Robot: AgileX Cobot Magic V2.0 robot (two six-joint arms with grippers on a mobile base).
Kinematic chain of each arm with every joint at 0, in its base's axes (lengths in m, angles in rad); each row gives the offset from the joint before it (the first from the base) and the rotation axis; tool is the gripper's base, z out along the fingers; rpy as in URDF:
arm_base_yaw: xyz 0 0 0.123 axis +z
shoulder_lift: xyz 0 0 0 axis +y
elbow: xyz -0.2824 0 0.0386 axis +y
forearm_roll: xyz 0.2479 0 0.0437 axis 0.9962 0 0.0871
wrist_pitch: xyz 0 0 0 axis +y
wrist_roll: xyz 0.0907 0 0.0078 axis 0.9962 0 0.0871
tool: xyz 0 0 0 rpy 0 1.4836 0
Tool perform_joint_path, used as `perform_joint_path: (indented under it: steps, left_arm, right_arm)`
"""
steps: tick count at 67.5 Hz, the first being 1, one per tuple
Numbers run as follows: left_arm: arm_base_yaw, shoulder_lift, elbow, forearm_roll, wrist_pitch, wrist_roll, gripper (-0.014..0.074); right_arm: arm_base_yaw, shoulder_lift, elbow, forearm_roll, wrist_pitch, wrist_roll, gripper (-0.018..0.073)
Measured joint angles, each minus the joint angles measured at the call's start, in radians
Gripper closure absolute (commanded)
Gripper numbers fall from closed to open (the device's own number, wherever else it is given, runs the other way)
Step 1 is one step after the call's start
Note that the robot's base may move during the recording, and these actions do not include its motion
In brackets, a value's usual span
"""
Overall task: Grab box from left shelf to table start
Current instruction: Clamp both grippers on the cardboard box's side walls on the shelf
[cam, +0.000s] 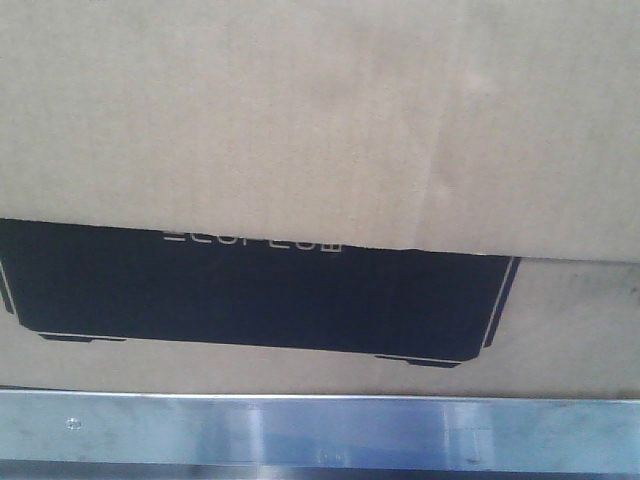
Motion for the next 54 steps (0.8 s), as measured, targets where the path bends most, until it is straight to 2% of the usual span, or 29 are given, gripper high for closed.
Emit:
perform_joint_path:
  steps: [34, 40, 48, 54]
  left_arm:
    - [0.0, 0.0, 0.0, 0.0, -0.005, 0.0, 0.0696]
    - [0.0, 0.0, 0.0, 0.0, -0.038, 0.0, 0.0696]
    - [0.0, 0.0, -0.003, 0.0, -0.14, 0.0, 0.0696]
    - [0.0, 0.0, -0.046, 0.0, -0.132, 0.0, 0.0696]
  right_arm:
    - [0.0, 0.0, 0.0, 0.0, 0.0, 0.0, 0.0501]
    - [0.0, 0.0, 0.0, 0.0, 0.0, 0.0, 0.0501]
    - [0.0, 0.0, 0.0, 0.0, 0.0, 0.0, 0.0501]
    - [0.0, 0.0, 0.0, 0.0, 0.0, 0.0, 0.0501]
